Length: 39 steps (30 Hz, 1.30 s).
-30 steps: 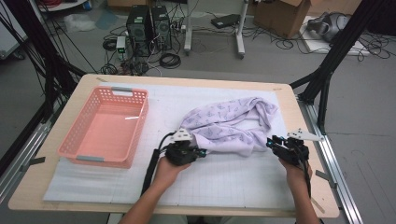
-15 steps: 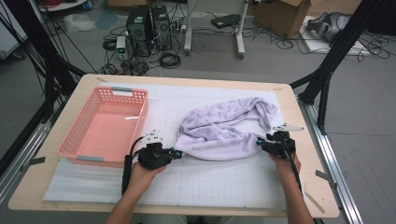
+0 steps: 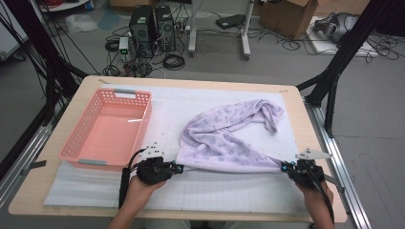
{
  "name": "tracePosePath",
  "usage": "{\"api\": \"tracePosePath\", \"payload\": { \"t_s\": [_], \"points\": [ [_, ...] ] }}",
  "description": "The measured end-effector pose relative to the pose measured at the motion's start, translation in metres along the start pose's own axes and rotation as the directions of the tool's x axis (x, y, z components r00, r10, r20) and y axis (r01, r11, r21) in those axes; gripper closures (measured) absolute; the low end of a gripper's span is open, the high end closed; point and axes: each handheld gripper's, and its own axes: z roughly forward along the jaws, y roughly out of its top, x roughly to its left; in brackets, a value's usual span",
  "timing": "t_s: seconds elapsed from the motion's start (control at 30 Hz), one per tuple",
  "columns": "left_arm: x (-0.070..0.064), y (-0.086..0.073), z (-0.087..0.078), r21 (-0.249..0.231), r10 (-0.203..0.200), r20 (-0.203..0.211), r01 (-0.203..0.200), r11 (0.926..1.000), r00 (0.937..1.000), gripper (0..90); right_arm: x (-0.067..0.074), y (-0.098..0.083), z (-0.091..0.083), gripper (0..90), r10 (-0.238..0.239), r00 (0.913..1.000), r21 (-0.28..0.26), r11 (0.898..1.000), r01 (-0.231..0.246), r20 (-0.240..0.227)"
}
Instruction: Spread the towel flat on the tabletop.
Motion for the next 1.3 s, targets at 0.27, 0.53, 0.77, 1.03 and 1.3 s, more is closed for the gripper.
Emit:
{"api": "tracePosePath", "payload": {
  "t_s": [0.27,0.53,0.77,1.03,1.3],
  "points": [
    [-0.011,-0.003,-0.006,-0.023,-0.014,0.011,0.015,0.9996,0.9998,66.6,0.018,-0.028,-0.046,75.8,-0.057,0.9968,-0.012,0.998,0.056,-0.056],
    [-0.003,0.020,-0.005,-0.106,-0.032,-0.081,0.023,0.9941,0.9962,44.6,0.008,0.003,-0.038,64.5,-0.026,0.9979,-0.175,0.984,0.016,-0.059],
    [0.020,0.023,0.024,-0.047,-0.016,-0.222,0.006,0.9989,0.9749,40.9,0.009,0.037,-0.005,58.8,-0.067,0.9939,-0.210,0.976,0.048,-0.087],
    [0.040,0.019,0.047,0.017,0.010,-0.318,-0.005,0.9998,0.9480,35.4,0.016,0.057,0.050,48.6,-0.073,0.9767,-0.172,0.984,0.038,-0.202],
    [0.034,0.024,0.062,0.120,0.122,-0.372,-0.082,0.9894,0.9202,42.2,0.025,0.070,0.087,45.3,-0.085,0.9791,-0.064,0.995,0.074,-0.185]
  ]
}}
